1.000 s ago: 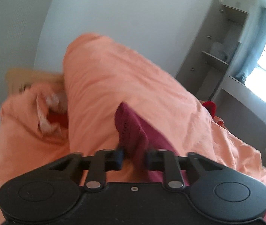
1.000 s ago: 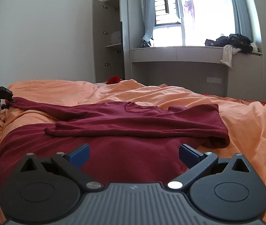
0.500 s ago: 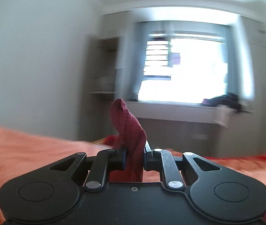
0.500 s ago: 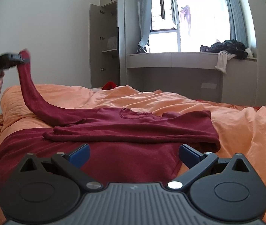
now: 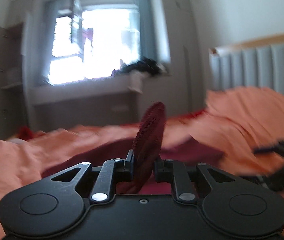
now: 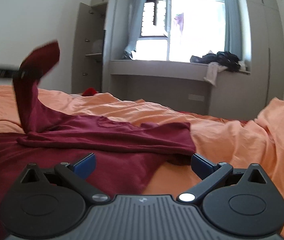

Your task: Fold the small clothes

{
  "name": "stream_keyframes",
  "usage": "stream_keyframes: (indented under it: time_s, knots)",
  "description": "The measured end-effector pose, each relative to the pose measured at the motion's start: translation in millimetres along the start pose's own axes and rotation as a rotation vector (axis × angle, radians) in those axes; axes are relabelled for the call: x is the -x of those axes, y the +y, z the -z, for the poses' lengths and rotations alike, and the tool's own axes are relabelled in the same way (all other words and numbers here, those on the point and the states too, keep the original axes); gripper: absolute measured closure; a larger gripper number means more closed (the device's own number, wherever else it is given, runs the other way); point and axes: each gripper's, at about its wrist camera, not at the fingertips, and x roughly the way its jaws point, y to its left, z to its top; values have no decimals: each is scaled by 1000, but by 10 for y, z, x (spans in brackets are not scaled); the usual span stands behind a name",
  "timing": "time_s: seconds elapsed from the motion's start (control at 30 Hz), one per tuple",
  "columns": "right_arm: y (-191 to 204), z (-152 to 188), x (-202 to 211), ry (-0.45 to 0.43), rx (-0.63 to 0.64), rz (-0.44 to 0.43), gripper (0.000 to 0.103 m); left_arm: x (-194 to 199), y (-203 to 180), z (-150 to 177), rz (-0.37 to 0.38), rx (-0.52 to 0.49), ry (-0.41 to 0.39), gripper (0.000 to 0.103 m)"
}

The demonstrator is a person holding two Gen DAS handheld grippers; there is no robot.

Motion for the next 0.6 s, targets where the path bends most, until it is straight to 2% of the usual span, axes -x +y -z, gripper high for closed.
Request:
stream_keyframes:
  time_s: [0.23,0.27,0.33,0.37,0.43,0.53,0.6]
  knots:
    - [-146,40,-74,16,-19,51,0,-91,-112,427,123,-31,150,75]
    - [-154,41,-87,17,-22,54,0,-106,-150,462,140,-38,163,70]
    - [-158,40,-111,18,-23,55,0,-133,-139,475,185,-45,191,51]
    - [-157,39,-124,18,-23,53,0,-126,-144,488,202,-44,198,45]
    - [-142,37,-141,14,-21,48,0,-95,-124,501,230,-44,206,24]
    - [-101,28,-146,4,-11,34,0,32,-22,511,256,-19,207,17]
    - [-66,22,-136,-9,0,16,0,88,108,475,268,50,226,14]
